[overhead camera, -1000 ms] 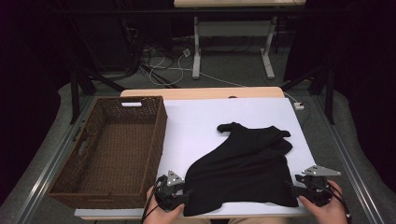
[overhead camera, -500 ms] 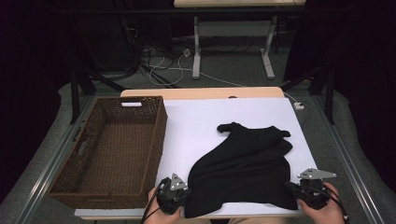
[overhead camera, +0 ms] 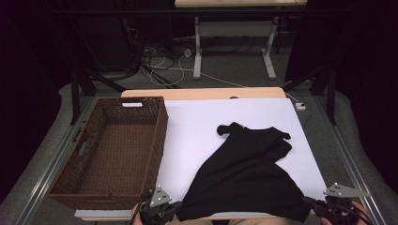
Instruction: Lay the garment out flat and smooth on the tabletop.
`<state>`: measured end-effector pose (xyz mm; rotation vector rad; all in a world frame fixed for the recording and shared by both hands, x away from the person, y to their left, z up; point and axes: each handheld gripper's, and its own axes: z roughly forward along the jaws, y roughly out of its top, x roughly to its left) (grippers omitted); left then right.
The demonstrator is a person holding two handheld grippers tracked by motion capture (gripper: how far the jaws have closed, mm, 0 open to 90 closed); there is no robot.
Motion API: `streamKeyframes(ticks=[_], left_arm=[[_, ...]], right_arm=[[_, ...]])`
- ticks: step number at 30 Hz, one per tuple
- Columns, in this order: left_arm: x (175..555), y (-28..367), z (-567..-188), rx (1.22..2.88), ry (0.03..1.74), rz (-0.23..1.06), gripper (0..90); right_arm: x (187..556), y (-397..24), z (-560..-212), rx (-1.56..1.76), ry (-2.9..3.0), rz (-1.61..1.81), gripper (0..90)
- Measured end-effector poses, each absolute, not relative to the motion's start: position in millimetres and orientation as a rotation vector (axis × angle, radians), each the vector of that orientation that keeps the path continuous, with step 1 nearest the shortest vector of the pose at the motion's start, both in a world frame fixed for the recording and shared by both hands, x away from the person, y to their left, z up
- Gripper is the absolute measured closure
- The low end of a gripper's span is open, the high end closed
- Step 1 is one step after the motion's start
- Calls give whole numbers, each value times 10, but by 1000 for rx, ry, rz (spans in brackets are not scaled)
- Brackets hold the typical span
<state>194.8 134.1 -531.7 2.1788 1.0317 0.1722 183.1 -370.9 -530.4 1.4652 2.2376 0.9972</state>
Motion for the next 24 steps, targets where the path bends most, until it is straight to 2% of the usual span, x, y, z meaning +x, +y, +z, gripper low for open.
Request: streamKeyframes(ticks=[9, 14, 19, 24], left_arm=[[1819, 1358, -5229, 2164, 1024, 156, 869], [1923, 1349, -5251, 2125, 1087, 171, 721], [2147, 1212, -5293, 2118, 1098, 262, 600], [2380, 1061, -5426, 2136, 1100, 234, 548]], right_arm=[[1660, -3663, -5207, 1471, 2235, 1062, 854], [1730, -3617, -5246, 1500, 2193, 1113, 630], [1907, -3510, -5298, 1470, 2101, 1036, 546], [2131, -3477, -5408, 1473, 2118, 982, 521]])
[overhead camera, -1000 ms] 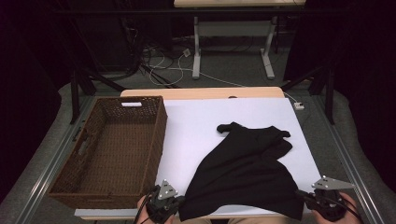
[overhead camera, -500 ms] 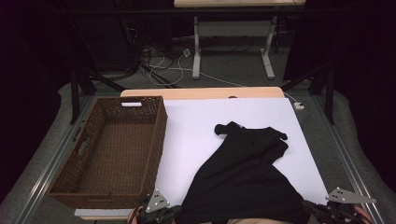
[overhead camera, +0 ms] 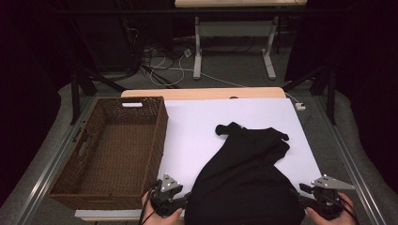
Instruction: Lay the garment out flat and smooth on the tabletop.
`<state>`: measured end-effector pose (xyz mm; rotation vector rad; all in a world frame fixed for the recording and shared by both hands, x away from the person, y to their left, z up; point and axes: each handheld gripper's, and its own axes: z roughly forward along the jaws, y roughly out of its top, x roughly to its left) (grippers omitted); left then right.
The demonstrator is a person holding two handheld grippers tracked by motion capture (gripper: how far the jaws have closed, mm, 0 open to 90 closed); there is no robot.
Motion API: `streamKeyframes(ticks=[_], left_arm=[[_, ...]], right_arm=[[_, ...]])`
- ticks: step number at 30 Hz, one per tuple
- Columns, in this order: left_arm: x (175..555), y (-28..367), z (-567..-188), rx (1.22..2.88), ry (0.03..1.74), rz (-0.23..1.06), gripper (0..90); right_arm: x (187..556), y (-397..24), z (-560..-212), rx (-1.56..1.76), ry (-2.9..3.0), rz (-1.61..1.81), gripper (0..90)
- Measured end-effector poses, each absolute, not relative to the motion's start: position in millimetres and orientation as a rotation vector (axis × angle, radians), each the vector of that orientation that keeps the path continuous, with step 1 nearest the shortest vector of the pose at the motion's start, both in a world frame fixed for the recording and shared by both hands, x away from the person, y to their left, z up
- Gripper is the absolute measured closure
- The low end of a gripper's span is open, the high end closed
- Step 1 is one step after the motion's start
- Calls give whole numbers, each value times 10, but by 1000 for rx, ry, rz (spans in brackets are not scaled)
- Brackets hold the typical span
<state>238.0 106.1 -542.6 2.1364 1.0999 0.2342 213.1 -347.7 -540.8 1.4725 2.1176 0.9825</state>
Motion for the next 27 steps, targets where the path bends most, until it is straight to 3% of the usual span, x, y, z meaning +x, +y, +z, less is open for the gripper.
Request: streamKeyframes(ticks=[6, 10, 12, 14, 15, 27], left_arm=[[2552, 884, -5466, 2127, 1077, 235, 539], [2666, 775, -5547, 2185, 1061, 243, 572], [2673, 756, -5552, 2209, 1038, 292, 705], [2684, 760, -5558, 2205, 1017, 245, 881], [2677, 756, -5554, 2215, 1008, 253, 892], [2428, 1117, -5333, 2234, 1076, 266, 900]], right_arm=[[2386, -3420, -5502, 1456, 2141, 999, 510], [2473, -3349, -5526, 1426, 2185, 996, 639], [2491, -3336, -5537, 1417, 2213, 990, 744], [2481, -3316, -5536, 1428, 2231, 986, 854], [2466, -3310, -5528, 1441, 2240, 983, 874], [2159, -3519, -5388, 1503, 2242, 938, 882]])
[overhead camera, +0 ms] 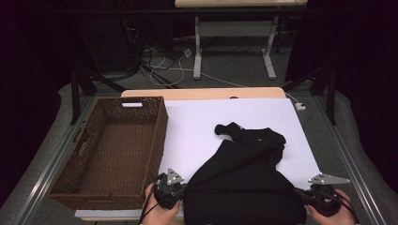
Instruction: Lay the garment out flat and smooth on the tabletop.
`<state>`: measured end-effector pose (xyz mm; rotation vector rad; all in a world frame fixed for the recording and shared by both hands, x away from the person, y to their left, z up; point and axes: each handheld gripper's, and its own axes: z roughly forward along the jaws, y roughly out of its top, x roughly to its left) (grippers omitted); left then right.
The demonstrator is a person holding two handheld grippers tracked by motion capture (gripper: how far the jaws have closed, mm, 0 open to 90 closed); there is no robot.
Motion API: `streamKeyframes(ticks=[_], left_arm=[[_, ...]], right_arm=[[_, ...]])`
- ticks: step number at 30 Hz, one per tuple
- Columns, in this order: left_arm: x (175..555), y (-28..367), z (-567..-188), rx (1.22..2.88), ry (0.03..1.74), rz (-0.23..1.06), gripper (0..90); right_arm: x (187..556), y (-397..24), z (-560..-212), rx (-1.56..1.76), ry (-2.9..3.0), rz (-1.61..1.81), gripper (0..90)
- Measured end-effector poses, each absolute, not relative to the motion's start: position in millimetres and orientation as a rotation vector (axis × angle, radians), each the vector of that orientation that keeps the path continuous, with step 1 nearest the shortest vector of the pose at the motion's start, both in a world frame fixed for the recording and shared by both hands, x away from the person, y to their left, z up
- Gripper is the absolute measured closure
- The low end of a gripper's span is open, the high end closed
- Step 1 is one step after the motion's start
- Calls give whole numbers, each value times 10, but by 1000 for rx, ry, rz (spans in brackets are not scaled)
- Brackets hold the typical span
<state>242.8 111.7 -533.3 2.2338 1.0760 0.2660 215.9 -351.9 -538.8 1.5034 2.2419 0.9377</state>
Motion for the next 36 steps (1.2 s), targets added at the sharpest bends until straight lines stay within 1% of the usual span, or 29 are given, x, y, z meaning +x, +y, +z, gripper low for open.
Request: streamKeyframes(ticks=[7, 8, 10, 12, 15, 19, 23, 26, 28, 31, 32, 34, 35, 36], left_arm=[[2188, 1171, -5359, 2248, 1074, 199, 892], [2175, 1161, -5351, 2244, 1072, 217, 864], [2180, 1145, -5313, 2232, 1064, 249, 759], [2209, 1122, -5267, 2196, 1058, 248, 712], [2287, 1034, -5225, 2184, 1037, 263, 647], [2482, 862, -5250, 2181, 1026, 259, 592], [2711, 707, -5348, 2205, 1035, 285, 584], [2854, 644, -5468, 2214, 1060, 266, 584], [2880, 616, -5517, 2215, 1061, 252, 584], [2871, 576, -5533, 2237, 1022, 278, 588], [2870, 570, -5533, 2241, 1018, 280, 595], [2858, 552, -5534, 2240, 1010, 266, 652], [2850, 545, -5532, 2255, 985, 271, 692], [2836, 528, -5533, 2259, 967, 267, 735]], right_arm=[[1925, -3618, -5294, 1573, 2340, 945, 869], [1908, -3612, -5280, 1568, 2340, 978, 833], [1894, -3587, -5234, 1562, 2307, 1025, 761], [1909, -3568, -5183, 1537, 2254, 1064, 694], [1979, -3554, -5151, 1521, 2182, 1078, 647], [2166, -3544, -5197, 1521, 2113, 1080, 627], [2402, -3506, -5304, 1543, 2131, 1070, 594], [2544, -3448, -5402, 1544, 2173, 1025, 572], [2604, -3408, -5453, 1532, 2193, 1003, 554], [2639, -3361, -5488, 1520, 2216, 977, 554], [2644, -3343, -5501, 1499, 2231, 961, 560], [2627, -3285, -5523, 1448, 2234, 945, 597], [2621, -3262, -5530, 1410, 2240, 927, 647], [2611, -3246, -5526, 1395, 2252, 926, 720]])
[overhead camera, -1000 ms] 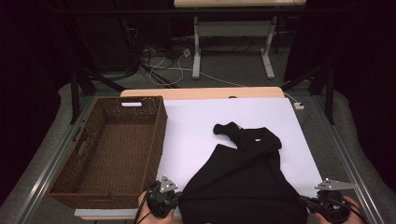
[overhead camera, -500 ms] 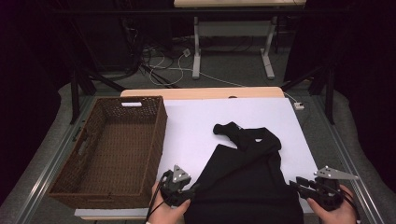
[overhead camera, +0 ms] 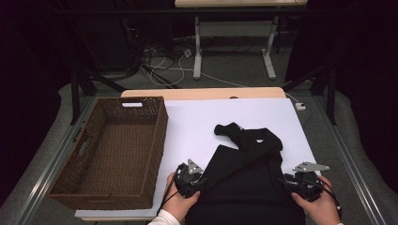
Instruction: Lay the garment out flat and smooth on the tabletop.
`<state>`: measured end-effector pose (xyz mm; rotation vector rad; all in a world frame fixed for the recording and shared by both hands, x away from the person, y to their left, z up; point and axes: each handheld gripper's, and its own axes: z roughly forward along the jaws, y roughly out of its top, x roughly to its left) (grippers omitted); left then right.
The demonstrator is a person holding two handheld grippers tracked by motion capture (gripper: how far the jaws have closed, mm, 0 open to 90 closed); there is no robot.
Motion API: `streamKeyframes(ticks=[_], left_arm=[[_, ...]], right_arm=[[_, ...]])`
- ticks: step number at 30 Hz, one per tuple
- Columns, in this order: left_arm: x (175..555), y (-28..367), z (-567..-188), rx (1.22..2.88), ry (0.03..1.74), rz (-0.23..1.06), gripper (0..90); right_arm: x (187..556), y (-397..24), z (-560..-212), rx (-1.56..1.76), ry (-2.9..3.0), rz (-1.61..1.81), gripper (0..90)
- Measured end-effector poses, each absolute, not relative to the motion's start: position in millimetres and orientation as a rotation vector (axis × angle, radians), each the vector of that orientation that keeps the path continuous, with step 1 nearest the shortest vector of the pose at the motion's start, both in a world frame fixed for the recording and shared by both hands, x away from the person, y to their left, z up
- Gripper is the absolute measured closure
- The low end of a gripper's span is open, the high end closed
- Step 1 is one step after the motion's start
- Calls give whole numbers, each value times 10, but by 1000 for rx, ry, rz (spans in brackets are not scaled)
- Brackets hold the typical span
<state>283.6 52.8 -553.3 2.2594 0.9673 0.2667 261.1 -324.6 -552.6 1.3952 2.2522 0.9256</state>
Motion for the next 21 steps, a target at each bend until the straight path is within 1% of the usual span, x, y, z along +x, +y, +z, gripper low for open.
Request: streamKeyframes(ticks=[1, 2, 3, 4, 9, 13, 21], left_arm=[[2827, 517, -5529, 2264, 956, 232, 803], [2829, 518, -5527, 2270, 945, 224, 868], [2828, 515, -5524, 2271, 943, 228, 877], [2826, 520, -5517, 2270, 951, 215, 886], [2791, 602, -5473, 2299, 982, 280, 893], [2712, 732, -5403, 2297, 1018, 321, 895], [2354, 947, -5318, 2333, 1016, 337, 894]], right_arm=[[2604, -3234, -5524, 1403, 2264, 943, 784], [2598, -3224, -5529, 1397, 2274, 954, 847], [2592, -3211, -5529, 1391, 2287, 966, 872], [2587, -3201, -5525, 1374, 2289, 952, 879], [2556, -3217, -5484, 1372, 2314, 926, 890], [2480, -3328, -5412, 1392, 2283, 916, 891], [2173, -3561, -5306, 1489, 2285, 875, 892]])
